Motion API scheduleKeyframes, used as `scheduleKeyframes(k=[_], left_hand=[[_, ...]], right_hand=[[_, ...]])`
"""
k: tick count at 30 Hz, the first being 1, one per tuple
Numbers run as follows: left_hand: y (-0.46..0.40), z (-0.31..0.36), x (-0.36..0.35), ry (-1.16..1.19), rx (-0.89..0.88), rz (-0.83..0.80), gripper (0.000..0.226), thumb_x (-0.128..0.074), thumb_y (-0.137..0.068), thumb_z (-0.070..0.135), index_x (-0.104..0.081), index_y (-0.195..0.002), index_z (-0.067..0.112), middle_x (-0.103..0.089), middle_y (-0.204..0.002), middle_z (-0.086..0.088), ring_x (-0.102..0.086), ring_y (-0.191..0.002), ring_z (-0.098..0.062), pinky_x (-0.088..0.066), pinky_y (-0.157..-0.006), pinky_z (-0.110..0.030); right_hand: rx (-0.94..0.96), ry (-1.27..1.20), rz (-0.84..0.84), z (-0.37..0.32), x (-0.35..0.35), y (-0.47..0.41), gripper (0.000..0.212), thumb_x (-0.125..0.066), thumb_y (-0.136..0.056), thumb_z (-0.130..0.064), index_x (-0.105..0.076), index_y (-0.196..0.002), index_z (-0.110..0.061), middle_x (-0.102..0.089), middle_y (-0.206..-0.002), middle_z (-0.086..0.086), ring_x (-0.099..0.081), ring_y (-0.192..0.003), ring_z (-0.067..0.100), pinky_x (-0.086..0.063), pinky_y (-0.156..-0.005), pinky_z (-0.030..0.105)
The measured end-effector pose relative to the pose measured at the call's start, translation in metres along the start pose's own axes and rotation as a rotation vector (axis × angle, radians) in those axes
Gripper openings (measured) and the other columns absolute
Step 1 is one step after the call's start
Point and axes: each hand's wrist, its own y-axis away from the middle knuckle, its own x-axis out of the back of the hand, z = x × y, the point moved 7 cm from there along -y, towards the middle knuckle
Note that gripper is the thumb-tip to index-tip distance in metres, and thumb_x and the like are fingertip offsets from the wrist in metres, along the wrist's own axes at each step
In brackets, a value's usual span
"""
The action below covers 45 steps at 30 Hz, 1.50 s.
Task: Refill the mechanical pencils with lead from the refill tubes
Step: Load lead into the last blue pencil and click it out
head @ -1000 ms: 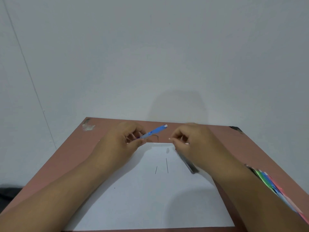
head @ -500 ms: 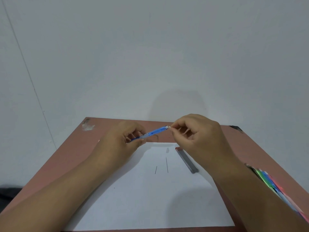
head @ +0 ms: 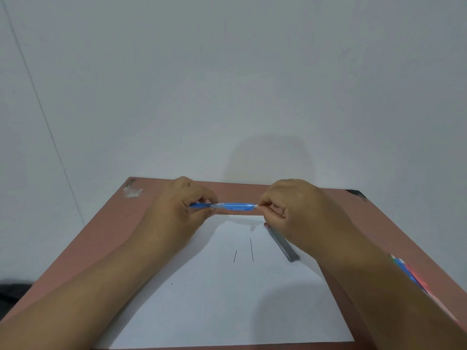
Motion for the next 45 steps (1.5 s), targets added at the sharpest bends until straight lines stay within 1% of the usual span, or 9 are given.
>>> scheduleKeyframes(k=[6,12,16,19,26,30,32,36,45], left_hand=[[0.003,0.002,-0.001,-0.025,-0.011,-0.017,0.04,-0.086,-0.078,0.016,-0.065,-0.085,0.049,-0.058,-0.081,0.015,-0.054,-0.082,-0.005,-0.037,-0.067,-0.017],[0.002,-0.008,0.001,0.089,0.199,-0.011,0.029,-0.077,-0.084,0.017,-0.069,-0.075,0.043,-0.067,-0.085,0.017,-0.061,-0.082,-0.004,-0.045,-0.065,-0.016],[0.004,-0.014,0.002,0.125,0.286,-0.002,0.023,-0.073,-0.086,0.012,-0.074,-0.079,0.034,-0.068,-0.086,0.015,-0.063,-0.078,-0.009,-0.053,-0.072,-0.031],[0.004,-0.014,0.002,0.137,0.295,-0.011,0.024,-0.073,-0.087,0.012,-0.074,-0.079,0.035,-0.067,-0.087,0.018,-0.063,-0.078,-0.008,-0.052,-0.07,-0.027],[0.003,-0.013,0.0,0.131,0.263,-0.033,0.024,-0.076,-0.086,0.018,-0.075,-0.078,0.041,-0.068,-0.088,0.021,-0.063,-0.08,-0.006,-0.054,-0.071,-0.028],[0.004,-0.012,-0.001,0.132,0.252,-0.043,0.026,-0.077,-0.086,0.022,-0.074,-0.077,0.046,-0.068,-0.088,0.021,-0.063,-0.08,-0.006,-0.052,-0.069,-0.027],[0.003,-0.009,-0.002,0.145,0.247,-0.055,0.032,-0.076,-0.086,0.024,-0.071,-0.077,0.053,-0.068,-0.087,0.022,-0.063,-0.08,-0.007,-0.052,-0.069,-0.029],[0.001,-0.004,-0.003,0.157,0.2,-0.063,0.036,-0.077,-0.085,0.022,-0.069,-0.072,0.055,-0.067,-0.087,0.024,-0.063,-0.08,-0.007,-0.054,-0.071,-0.033],[0.001,-0.005,-0.003,0.133,0.175,-0.078,0.034,-0.075,-0.087,0.024,-0.069,-0.074,0.054,-0.067,-0.085,0.021,-0.062,-0.081,-0.005,-0.045,-0.066,-0.02]], right_hand=[[-0.086,-0.092,-0.092,0.003,-0.006,-0.002,0.017,-0.057,-0.1,-0.026,-0.071,-0.091,-0.027,-0.063,-0.09,-0.013,-0.054,-0.088,0.009,-0.049,-0.076,0.032],[-0.311,-0.468,0.076,0.023,-0.017,0.003,0.013,-0.067,-0.096,-0.025,-0.073,-0.106,-0.03,-0.061,-0.091,-0.019,-0.061,-0.089,0.009,-0.058,-0.08,0.037],[-0.297,-0.207,-0.215,0.026,-0.045,0.006,0.015,-0.062,-0.099,-0.027,-0.074,-0.108,-0.031,-0.064,-0.105,-0.016,-0.054,-0.107,0.009,-0.049,-0.093,0.034],[-0.298,-0.15,-0.308,0.028,-0.057,0.009,0.02,-0.06,-0.1,-0.031,-0.073,-0.115,-0.033,-0.063,-0.115,-0.018,-0.042,-0.117,0.01,-0.042,-0.098,0.029],[-0.309,-0.165,-0.221,0.03,-0.055,0.006,0.014,-0.064,-0.098,-0.026,-0.075,-0.09,-0.031,-0.065,-0.091,-0.022,-0.049,-0.102,0.008,-0.048,-0.083,0.026],[-0.509,-0.644,0.119,0.032,-0.026,0.007,0.014,-0.07,-0.094,-0.022,-0.077,-0.084,-0.029,-0.07,-0.082,-0.012,-0.06,-0.076,0.0,-0.051,-0.06,0.014],[-0.523,-0.75,0.204,0.027,-0.016,0.008,0.015,-0.071,-0.095,-0.021,-0.077,-0.083,-0.029,-0.072,-0.085,-0.009,-0.061,-0.075,0.004,-0.044,-0.054,0.006],[-0.522,-0.804,0.246,0.018,-0.011,0.009,0.019,-0.072,-0.094,-0.021,-0.074,-0.08,-0.034,-0.071,-0.085,-0.01,-0.061,-0.077,0.009,-0.042,-0.052,0.004],[-0.532,-0.835,0.279,0.016,-0.007,0.011,0.018,-0.07,-0.095,-0.021,-0.074,-0.085,-0.035,-0.07,-0.086,-0.021,-0.06,-0.075,-0.003,-0.043,-0.051,0.004]])
